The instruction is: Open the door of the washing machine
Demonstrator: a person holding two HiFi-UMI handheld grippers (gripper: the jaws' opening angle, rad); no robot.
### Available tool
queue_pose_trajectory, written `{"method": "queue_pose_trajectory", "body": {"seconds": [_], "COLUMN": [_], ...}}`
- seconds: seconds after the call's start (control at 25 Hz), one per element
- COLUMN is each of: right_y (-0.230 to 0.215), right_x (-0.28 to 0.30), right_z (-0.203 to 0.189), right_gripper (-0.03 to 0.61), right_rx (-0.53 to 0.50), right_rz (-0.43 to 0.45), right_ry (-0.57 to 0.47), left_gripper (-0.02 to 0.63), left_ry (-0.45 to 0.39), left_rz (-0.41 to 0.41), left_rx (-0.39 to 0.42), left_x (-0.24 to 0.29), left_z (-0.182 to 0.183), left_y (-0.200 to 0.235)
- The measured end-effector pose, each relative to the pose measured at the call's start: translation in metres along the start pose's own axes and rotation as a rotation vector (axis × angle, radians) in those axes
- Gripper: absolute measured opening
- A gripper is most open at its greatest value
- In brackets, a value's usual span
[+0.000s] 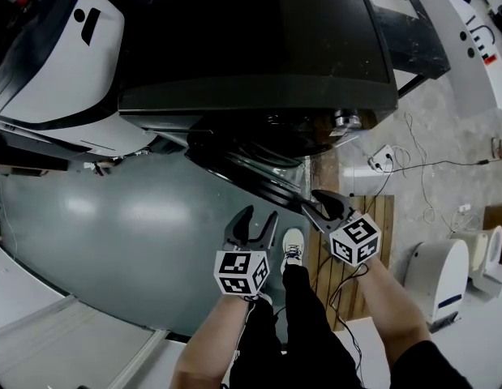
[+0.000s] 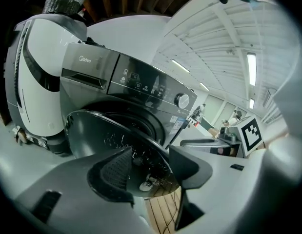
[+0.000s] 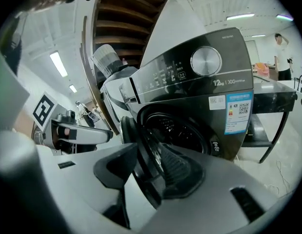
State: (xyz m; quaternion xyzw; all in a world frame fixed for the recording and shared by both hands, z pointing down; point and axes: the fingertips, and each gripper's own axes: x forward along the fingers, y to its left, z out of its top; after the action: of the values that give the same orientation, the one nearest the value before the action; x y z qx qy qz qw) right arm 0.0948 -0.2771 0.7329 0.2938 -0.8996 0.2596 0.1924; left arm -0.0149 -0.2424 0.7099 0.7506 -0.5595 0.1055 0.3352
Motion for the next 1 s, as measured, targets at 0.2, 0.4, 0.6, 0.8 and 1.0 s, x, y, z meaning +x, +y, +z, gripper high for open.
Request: {"method": "queue_pose_trajectory", "body": {"seconds": [0.2, 0.4, 0.6, 0.8, 1.0], "right_y": [0.014, 0.044, 0.071, 0.098, 0.130], "right_x": [-0.004, -0.002, 0.000, 0.013, 0.033], "right_z": [0.008, 0.007, 0.004, 0.004, 0.006], "right_gripper": [0.160, 0.158, 0.155, 0.150, 0.147], "right_rx": [0.015, 0.004, -0.007, -0.025, -0.035], "right_rz": [-0.002, 0.029, 0.044, 0.061, 0.084], "right_ry": [-0.043, -0.052, -0.052, -0.046, -0.043], "left_gripper": [0.249, 0.258, 0.259, 0.258, 0.258], "left_ry": [0.018, 0.034, 0.040, 0.039, 0.028], "left_rz": [0.042, 0.071, 0.095, 0.123, 0.172], "left_rx": [-0.020, -0.045, -0.068, -0.085, -0.113], "left_x": [-0.014, -0.033, -0.055, -0.079, -0.109], "left_z": [-0.016, -0.033, -0.049, -0.059, -0.065], "left_y": [0.009, 0.020, 0.032, 0.054, 0.085]}}
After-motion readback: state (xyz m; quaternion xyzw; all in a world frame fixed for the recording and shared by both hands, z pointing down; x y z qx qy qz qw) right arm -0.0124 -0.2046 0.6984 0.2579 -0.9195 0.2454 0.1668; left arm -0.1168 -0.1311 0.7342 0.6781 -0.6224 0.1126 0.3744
